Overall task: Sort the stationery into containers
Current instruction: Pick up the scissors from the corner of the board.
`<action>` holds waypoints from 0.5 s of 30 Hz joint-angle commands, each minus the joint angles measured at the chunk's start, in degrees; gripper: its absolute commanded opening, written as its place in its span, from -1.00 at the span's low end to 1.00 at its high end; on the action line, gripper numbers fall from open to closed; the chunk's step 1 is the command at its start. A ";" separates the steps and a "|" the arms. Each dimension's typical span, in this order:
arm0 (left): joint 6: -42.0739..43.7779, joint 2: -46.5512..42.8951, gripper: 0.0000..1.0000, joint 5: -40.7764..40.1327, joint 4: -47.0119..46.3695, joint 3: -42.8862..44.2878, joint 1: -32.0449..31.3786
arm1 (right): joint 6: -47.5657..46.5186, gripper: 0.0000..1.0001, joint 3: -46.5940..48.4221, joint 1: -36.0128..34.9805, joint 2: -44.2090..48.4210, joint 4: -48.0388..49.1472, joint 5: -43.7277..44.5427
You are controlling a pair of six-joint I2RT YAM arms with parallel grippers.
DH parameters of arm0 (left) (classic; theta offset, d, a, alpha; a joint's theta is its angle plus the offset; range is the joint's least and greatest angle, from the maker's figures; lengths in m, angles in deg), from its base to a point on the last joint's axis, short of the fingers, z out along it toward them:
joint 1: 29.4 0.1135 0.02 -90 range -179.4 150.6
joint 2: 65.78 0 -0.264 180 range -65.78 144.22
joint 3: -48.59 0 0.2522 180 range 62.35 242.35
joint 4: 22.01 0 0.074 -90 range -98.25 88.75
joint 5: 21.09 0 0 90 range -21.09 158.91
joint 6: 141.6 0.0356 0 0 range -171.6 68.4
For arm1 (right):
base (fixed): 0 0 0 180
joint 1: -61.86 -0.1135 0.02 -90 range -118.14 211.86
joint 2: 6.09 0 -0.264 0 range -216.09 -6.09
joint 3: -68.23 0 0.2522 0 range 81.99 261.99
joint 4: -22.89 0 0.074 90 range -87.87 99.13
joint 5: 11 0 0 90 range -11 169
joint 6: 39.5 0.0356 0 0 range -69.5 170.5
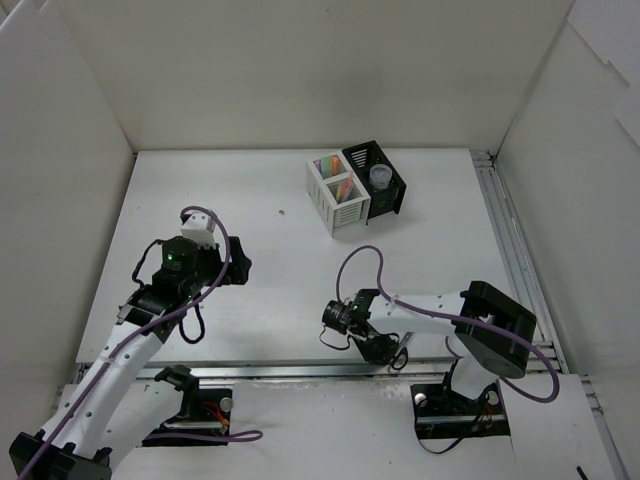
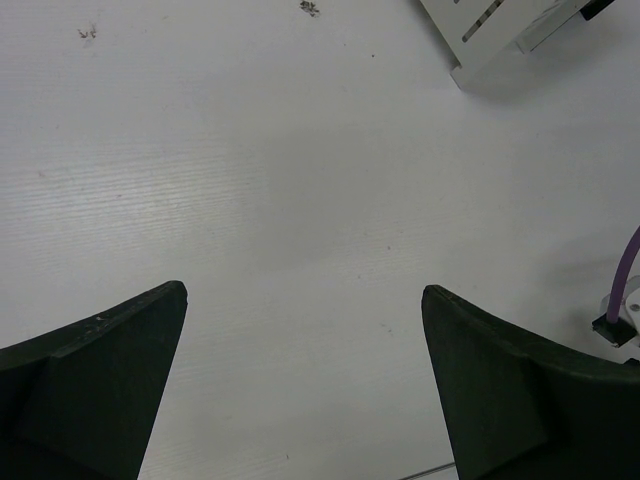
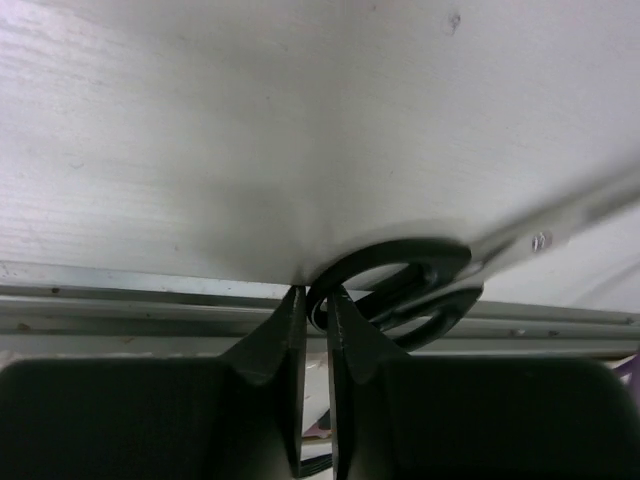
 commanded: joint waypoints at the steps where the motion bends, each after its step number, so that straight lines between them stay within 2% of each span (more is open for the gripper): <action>1: -0.34 0.58 0.99 -1.31 -1.39 3.07 -0.27 | 1.69 -1.00 0.81 -0.08 1.30 0.03 4.74; 5: -0.17 1.02 0.99 -1.66 -1.13 3.51 -0.80 | 0.12 -1.00 2.65 0.01 2.45 0.64 5.09; 9: 0.09 0.85 0.99 -1.92 -1.30 4.04 -0.80 | -2.52 -1.00 6.95 0.71 9.12 0.90 6.33; 15: 0.36 0.76 0.99 -2.72 -1.66 4.31 -0.80 | -13.59 -1.00 15.03 9.05 16.33 8.09 4.14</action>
